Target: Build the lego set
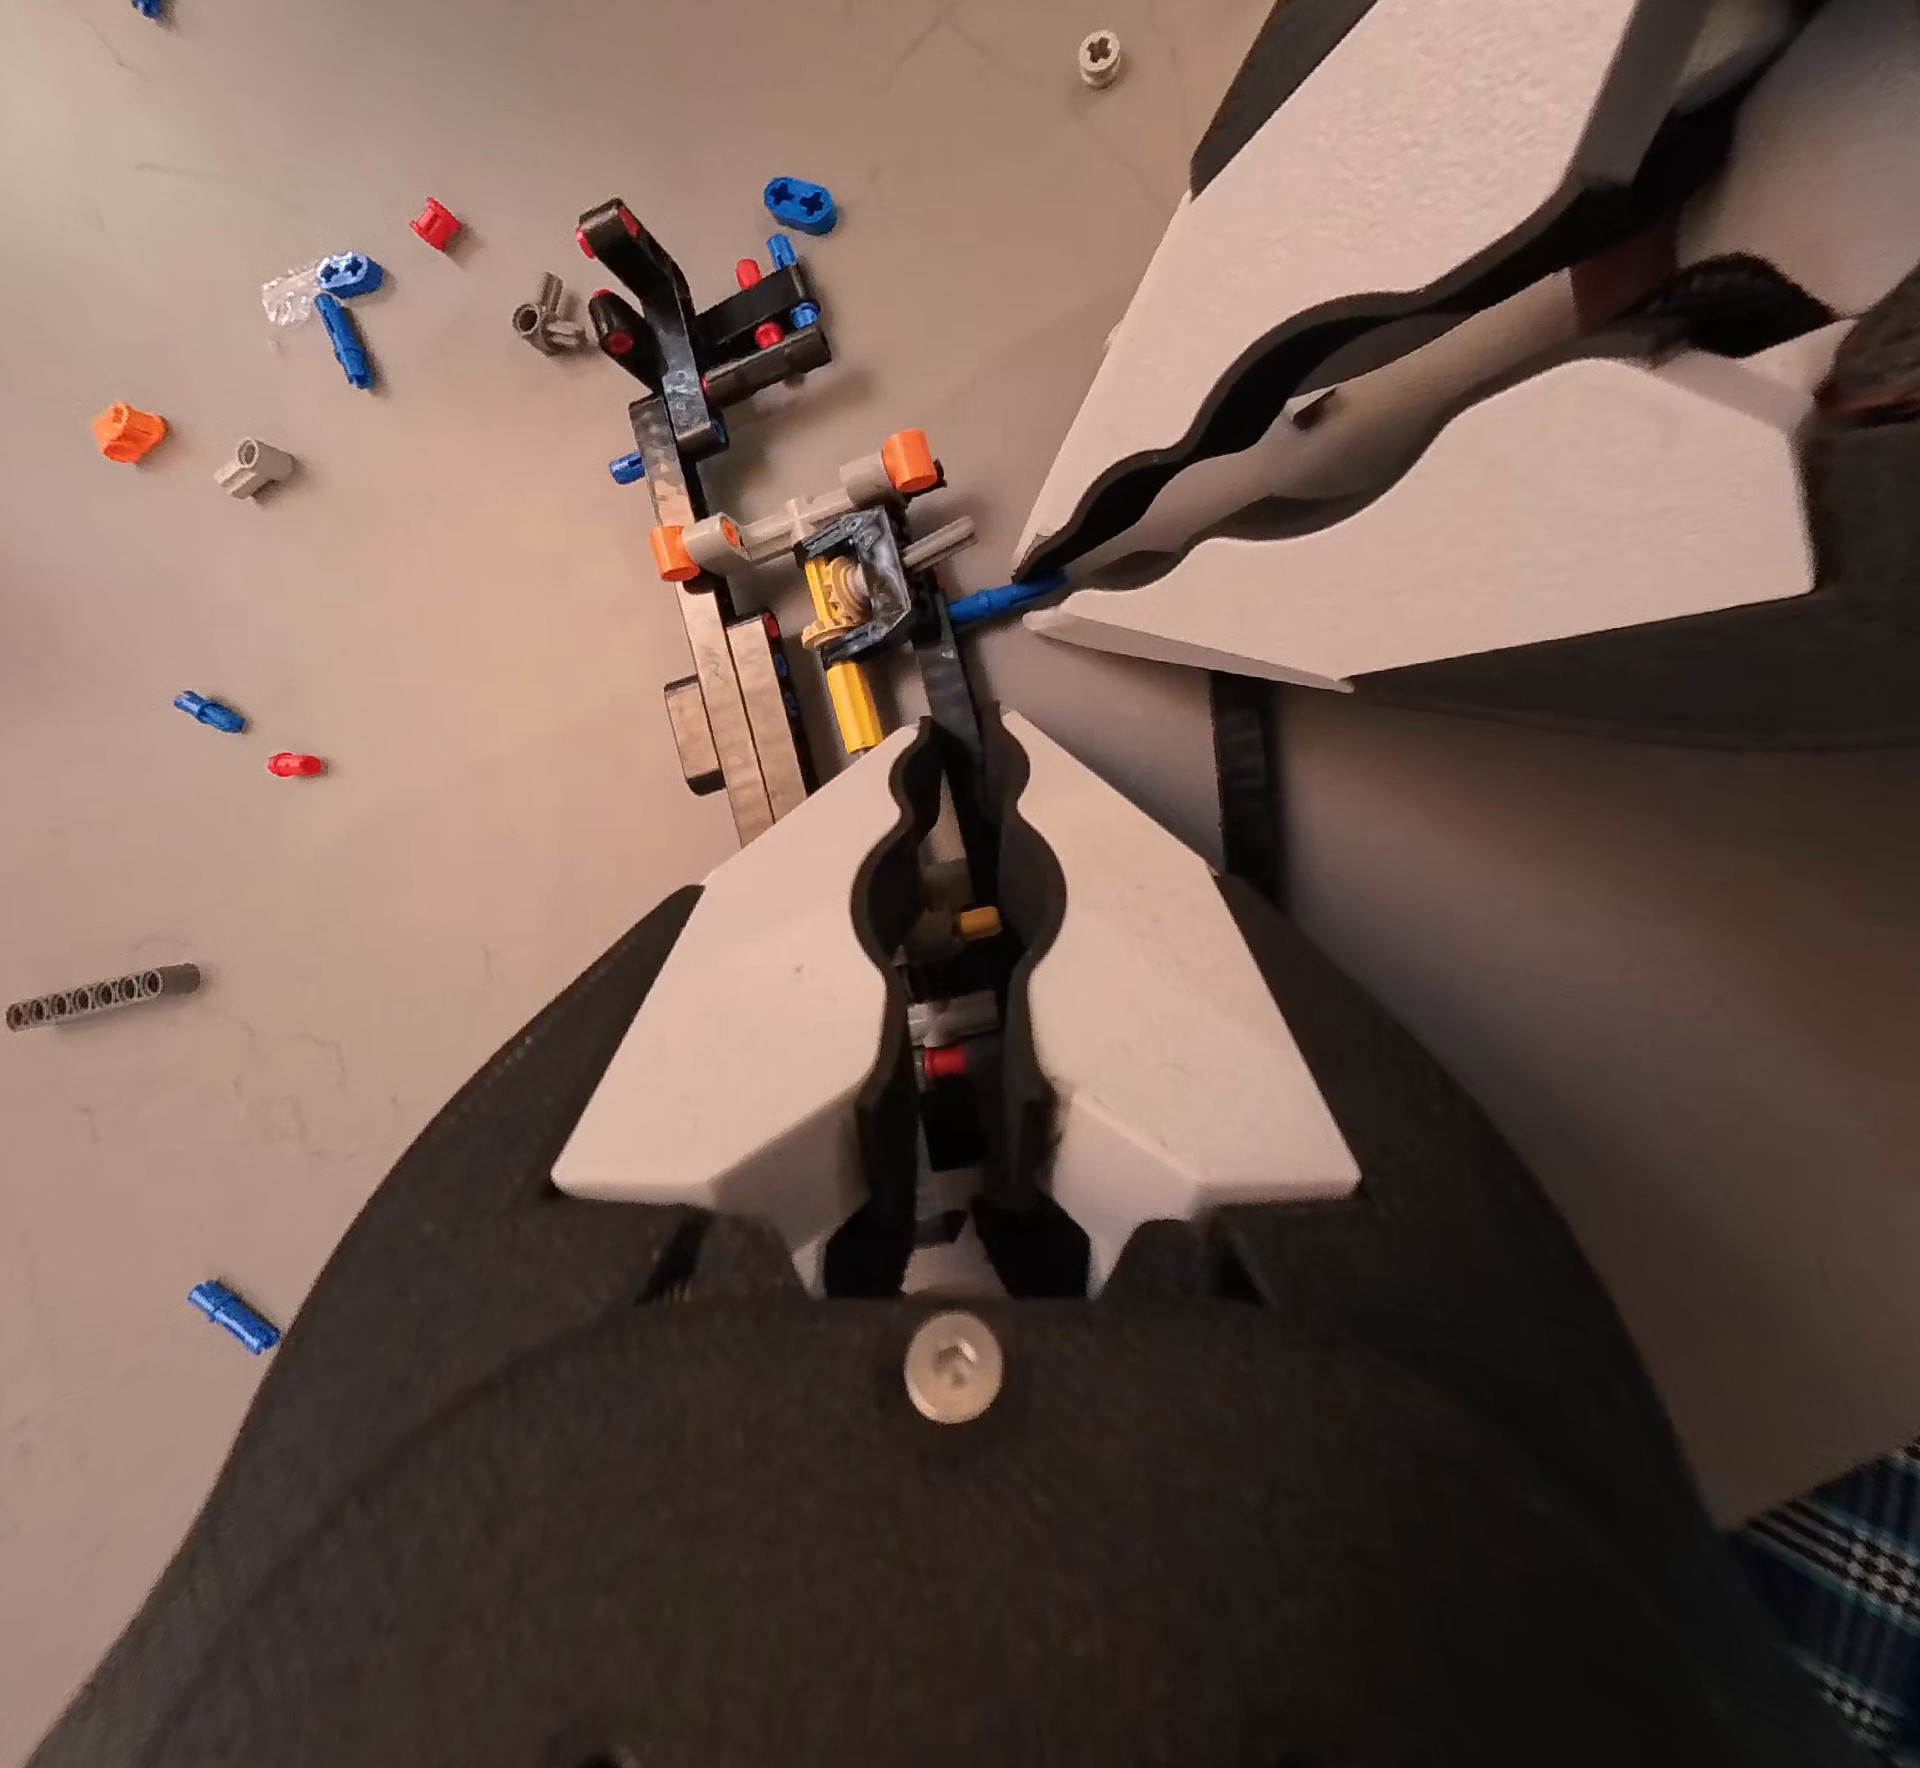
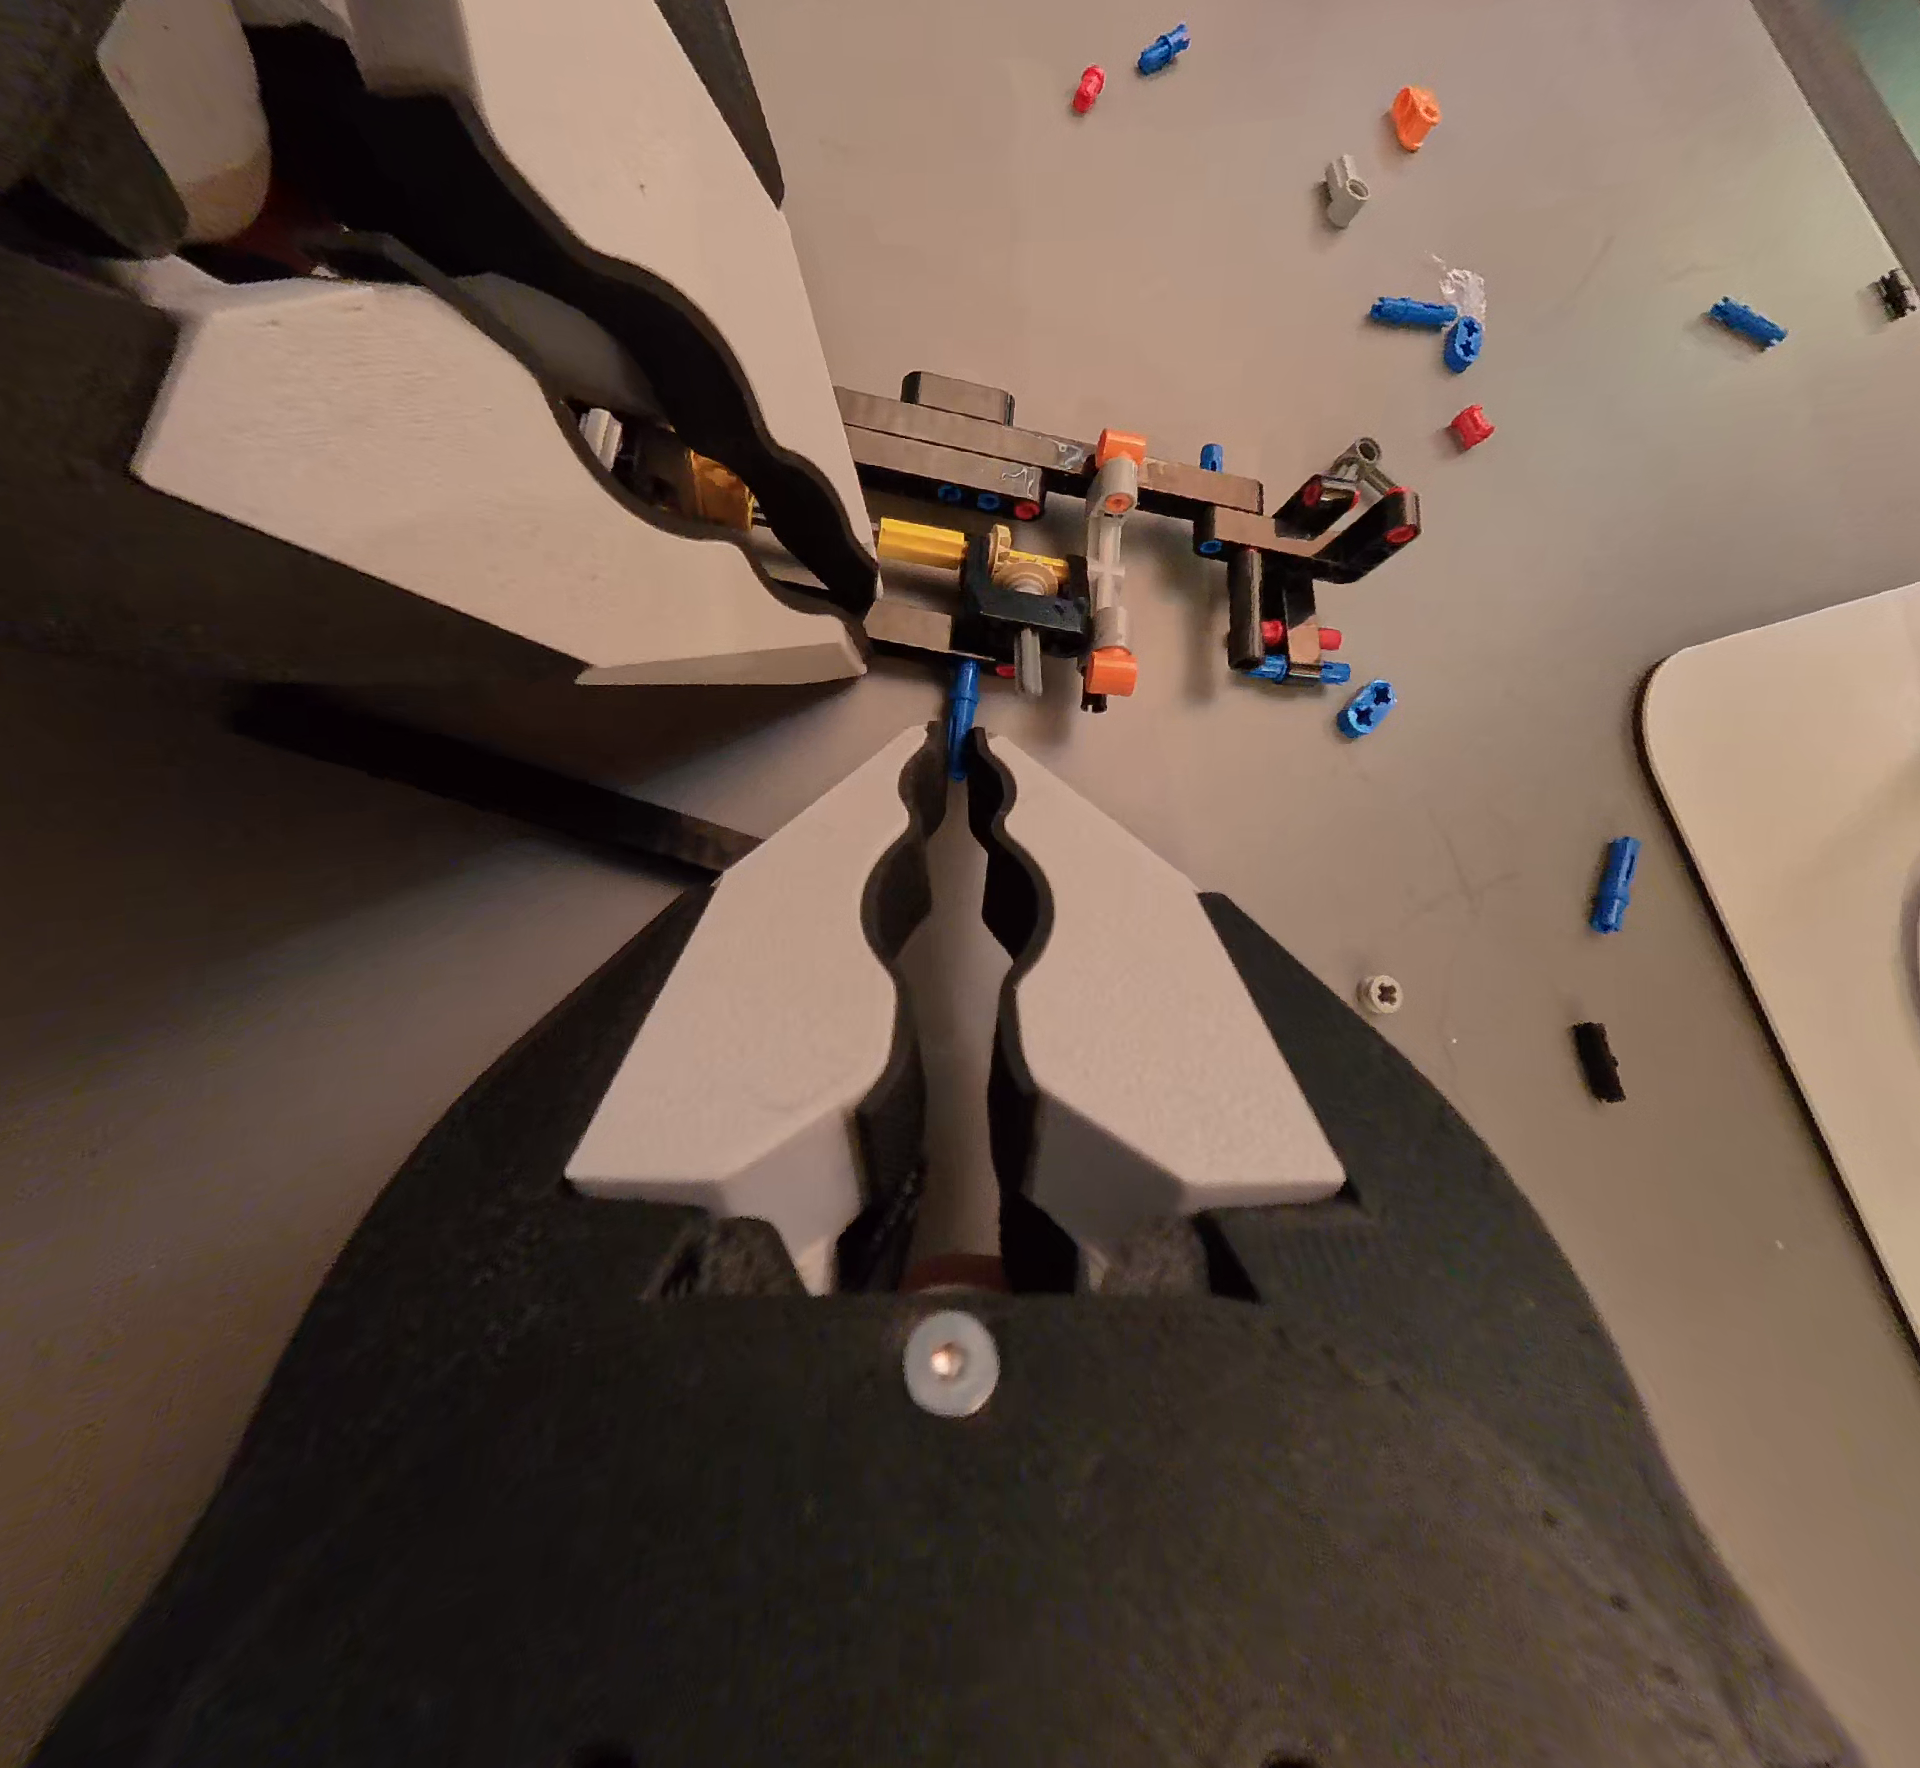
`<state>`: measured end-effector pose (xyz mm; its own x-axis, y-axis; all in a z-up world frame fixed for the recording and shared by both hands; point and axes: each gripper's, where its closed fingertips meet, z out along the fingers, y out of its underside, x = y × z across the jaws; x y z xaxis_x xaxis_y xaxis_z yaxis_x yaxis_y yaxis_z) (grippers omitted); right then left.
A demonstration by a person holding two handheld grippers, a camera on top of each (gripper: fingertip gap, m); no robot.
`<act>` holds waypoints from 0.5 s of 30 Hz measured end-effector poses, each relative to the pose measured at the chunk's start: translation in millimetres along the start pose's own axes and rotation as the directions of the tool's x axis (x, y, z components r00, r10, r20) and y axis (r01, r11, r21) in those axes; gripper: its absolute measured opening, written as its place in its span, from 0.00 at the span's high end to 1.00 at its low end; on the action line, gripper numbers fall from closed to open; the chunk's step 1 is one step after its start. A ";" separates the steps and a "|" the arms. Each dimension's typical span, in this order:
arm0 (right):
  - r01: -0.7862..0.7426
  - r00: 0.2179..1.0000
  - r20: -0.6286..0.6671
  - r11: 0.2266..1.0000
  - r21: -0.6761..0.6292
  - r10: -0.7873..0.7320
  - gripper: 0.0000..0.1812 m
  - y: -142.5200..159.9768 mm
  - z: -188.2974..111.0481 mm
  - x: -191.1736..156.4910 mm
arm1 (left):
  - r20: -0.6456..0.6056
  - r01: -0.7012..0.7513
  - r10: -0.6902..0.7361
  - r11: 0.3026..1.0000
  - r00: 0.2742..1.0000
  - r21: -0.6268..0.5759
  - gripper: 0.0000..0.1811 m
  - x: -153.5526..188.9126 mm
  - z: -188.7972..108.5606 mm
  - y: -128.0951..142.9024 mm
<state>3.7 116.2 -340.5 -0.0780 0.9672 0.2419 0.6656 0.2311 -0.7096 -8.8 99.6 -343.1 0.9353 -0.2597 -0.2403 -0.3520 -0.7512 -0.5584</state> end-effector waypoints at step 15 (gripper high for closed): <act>0.006 0.997 0.081 1.000 0.016 -0.008 0.99 -2.2 2.8 -0.6 | -0.027 0.004 -0.004 1.000 1.000 0.015 0.97 2.0 0.2 -0.8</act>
<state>0.3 115.4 -341.0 -0.1426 0.9708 0.1931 0.6533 0.2388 -0.7185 -6.7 99.9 -343.3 0.9373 -0.2731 -0.2167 -0.3486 -0.7431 -0.5712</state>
